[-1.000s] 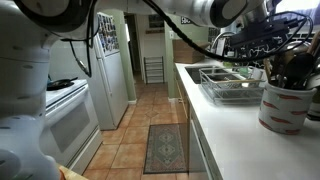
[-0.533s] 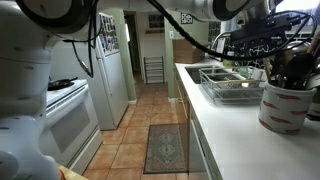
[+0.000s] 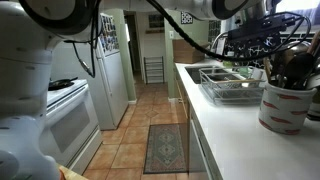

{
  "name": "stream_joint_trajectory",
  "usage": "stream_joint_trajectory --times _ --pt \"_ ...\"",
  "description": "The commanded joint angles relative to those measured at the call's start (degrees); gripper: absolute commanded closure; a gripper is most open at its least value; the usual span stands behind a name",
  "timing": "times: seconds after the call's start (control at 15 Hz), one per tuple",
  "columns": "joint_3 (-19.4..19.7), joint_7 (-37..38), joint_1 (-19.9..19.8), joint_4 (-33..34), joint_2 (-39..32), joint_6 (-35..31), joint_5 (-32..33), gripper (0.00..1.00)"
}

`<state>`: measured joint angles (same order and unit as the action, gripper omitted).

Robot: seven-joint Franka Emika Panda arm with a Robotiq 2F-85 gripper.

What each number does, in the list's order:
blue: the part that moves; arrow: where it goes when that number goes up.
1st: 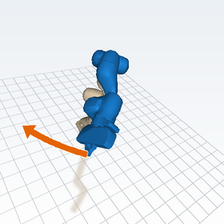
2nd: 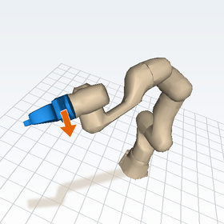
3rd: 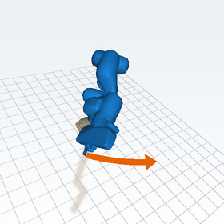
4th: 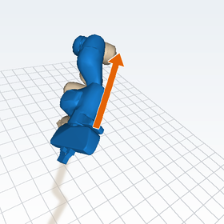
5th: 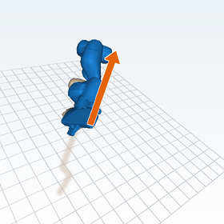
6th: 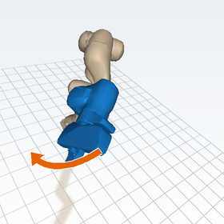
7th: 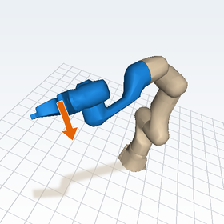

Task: Place a wooden spoon on the countertop

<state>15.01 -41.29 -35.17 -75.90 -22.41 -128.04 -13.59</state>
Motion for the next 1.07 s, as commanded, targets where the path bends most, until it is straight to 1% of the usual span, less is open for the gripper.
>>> stream_joint_trajectory --times 0.0,0.13,0.2,0.27,0.33,0.47,0.67,0.8,0.87,0.93,1.0 --pt "-0.12 1.67 -0.42 2.48 -2.28 -2.08 -1.32 0.49" --pt "-0.06 2.39 -0.37 3.00 -3.05 -3.74 -1.34 0.61" --pt "0.01 2.77 -0.29 3.10 -3.37 -4.64 -1.12 0.62" --pt "0.18 3.18 -0.14 3.18 -3.71 -5.47 -0.62 0.66" --pt "0.28 3.38 -0.05 3.24 -3.99 -6.32 -0.37 0.66" --pt "0.52 3.98 0.17 3.39 -4.53 -8.09 0.15 0.59" --pt "0.65 4.42 0.28 3.46 -5.02 -9.45 0.51 0.59" --pt "0.70 4.47 0.35 3.38 -4.99 -9.53 0.67 0.79" --pt "0.75 4.47 0.45 3.19 -4.76 -9.26 0.84 0.91" --pt "0.86 4.57 0.59 3.04 -4.49 -9.02 1.12 0.99" --pt "1.00 4.77 0.76 2.91 -4.24 -8.83 1.41 1.00"
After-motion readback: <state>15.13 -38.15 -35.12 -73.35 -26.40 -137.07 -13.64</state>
